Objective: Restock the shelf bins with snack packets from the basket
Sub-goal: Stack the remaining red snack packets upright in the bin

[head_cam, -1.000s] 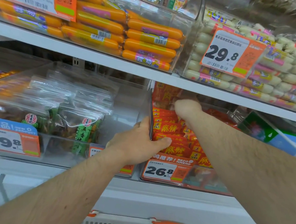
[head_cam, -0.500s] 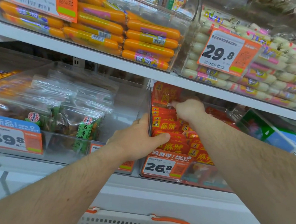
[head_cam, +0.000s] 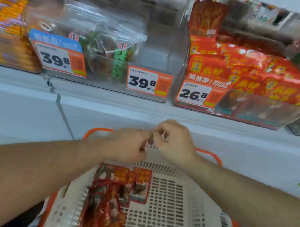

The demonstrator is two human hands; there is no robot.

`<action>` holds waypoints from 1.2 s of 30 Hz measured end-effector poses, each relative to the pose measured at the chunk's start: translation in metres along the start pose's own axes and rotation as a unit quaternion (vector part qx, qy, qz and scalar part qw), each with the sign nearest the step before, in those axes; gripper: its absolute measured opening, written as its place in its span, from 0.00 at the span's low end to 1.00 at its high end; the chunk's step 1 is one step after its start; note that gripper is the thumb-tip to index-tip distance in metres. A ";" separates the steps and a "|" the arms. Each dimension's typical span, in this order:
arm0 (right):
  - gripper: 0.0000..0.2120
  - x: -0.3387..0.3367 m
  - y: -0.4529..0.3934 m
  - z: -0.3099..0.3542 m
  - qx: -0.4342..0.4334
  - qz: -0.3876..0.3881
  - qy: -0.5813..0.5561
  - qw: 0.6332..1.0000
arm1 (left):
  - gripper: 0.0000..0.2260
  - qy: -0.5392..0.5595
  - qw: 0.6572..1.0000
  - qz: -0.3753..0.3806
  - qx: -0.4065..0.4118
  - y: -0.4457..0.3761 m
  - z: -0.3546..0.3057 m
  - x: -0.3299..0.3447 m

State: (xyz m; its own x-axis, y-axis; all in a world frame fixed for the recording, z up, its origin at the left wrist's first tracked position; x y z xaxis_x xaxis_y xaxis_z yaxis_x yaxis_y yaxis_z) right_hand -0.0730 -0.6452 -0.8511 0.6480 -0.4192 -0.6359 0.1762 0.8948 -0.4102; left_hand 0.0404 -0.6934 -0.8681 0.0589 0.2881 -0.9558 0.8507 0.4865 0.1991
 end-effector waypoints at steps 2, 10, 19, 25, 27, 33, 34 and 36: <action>0.06 0.039 0.019 -0.024 0.101 0.077 -0.004 0.992 | 0.11 0.000 0.998 0.059 -0.020 0.004 0.009 0.023; 0.07 0.160 0.093 -0.113 0.499 0.204 -0.095 0.837 | 0.14 0.008 0.981 0.174 -0.079 0.001 0.046 0.069; 0.06 0.236 0.148 -0.132 0.695 0.073 -0.288 0.655 | 0.13 0.056 0.965 0.210 -0.149 0.004 0.081 0.092; 0.07 0.201 0.114 -0.127 0.565 0.135 -0.136 0.802 | 0.17 -0.016 0.967 0.210 -0.141 0.001 0.078 0.085; 0.08 0.172 0.097 -0.115 0.470 0.189 -0.091 0.857 | 0.20 -0.059 0.971 0.182 -0.145 -0.003 0.077 0.075; 0.06 0.075 0.043 -0.075 0.313 0.210 -0.032 0.926 | 0.24 0.053 0.982 0.113 -0.139 -0.019 0.048 0.034; 0.05 0.059 0.034 -0.067 0.292 0.210 -0.017 0.933 | 0.22 0.090 0.983 0.085 -0.133 -0.023 0.042 0.027; 0.05 0.031 0.023 -0.051 0.265 0.225 0.007 0.938 | 0.17 0.152 0.981 0.039 -0.113 -0.028 0.029 0.012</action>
State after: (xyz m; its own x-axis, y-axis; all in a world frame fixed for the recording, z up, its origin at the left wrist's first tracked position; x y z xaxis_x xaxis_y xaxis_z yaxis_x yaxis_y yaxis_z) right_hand -0.0864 -0.6459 -0.9132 0.7360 0.0195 -0.6767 0.2339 0.9307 0.2812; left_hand 0.0328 -0.7274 -0.8916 -0.0683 0.5483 -0.8335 0.7097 0.6139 0.3457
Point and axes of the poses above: each hand's wrist, its own y-axis away from the middle knuckle, its own x-axis out of the palm, z = x × y, the point moved 6 cm from there along -y, towards the middle knuckle, and after that the axes turned 9 degrees about -y, right-handed, at the moved point
